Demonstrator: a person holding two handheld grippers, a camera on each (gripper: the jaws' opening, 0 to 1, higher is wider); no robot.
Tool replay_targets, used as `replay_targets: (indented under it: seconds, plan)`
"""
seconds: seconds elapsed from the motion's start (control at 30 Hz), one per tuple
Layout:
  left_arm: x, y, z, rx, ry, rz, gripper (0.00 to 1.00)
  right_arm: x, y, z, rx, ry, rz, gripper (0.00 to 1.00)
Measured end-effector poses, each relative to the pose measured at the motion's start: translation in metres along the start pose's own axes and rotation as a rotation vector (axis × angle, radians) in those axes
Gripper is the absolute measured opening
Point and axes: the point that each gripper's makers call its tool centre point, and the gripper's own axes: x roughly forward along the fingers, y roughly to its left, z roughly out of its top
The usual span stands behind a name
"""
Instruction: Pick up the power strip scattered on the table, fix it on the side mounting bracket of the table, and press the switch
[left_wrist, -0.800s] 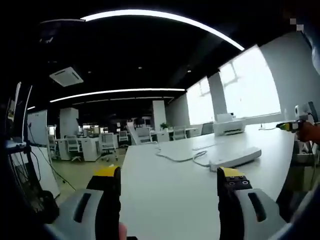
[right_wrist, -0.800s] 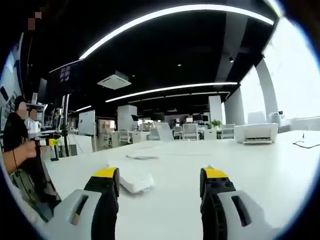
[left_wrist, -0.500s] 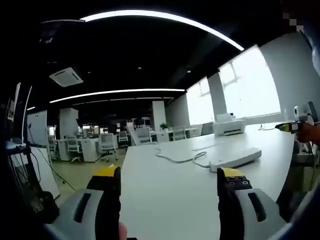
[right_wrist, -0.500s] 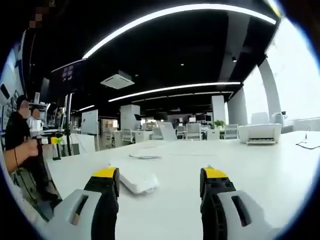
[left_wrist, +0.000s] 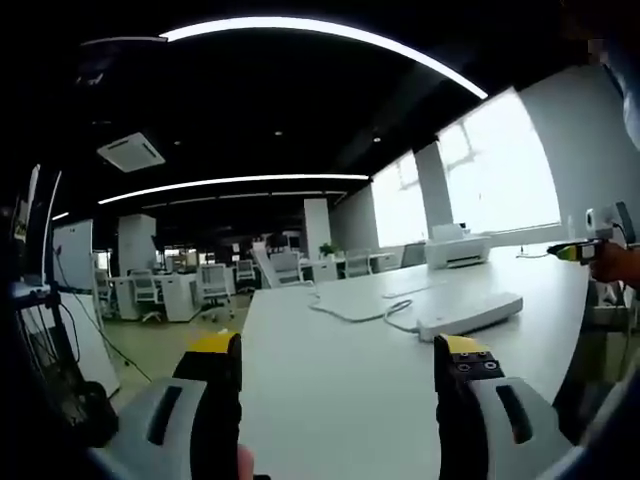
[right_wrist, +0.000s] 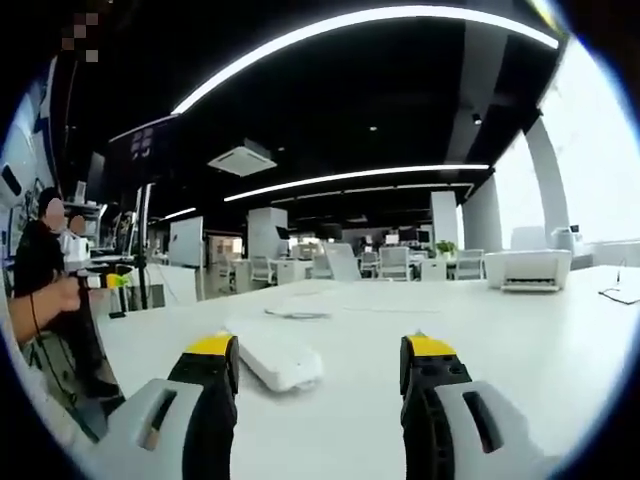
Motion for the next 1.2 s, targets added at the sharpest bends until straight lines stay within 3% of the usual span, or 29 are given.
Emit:
replay_targets:
  seconds: [0.87, 1.2]
  plan:
    - [-0.002, 0.006, -0.007, -0.015, 0.021, -0.021, 0.83, 0.041, 0.025, 0.017, -0.021, 0.014, 0.158, 0.62]
    - [-0.009, 0.005, -0.01, -0.037, 0.014, -0.029, 0.83, 0.053, 0.036, 0.004, -0.053, 0.079, 0.254, 0.63]
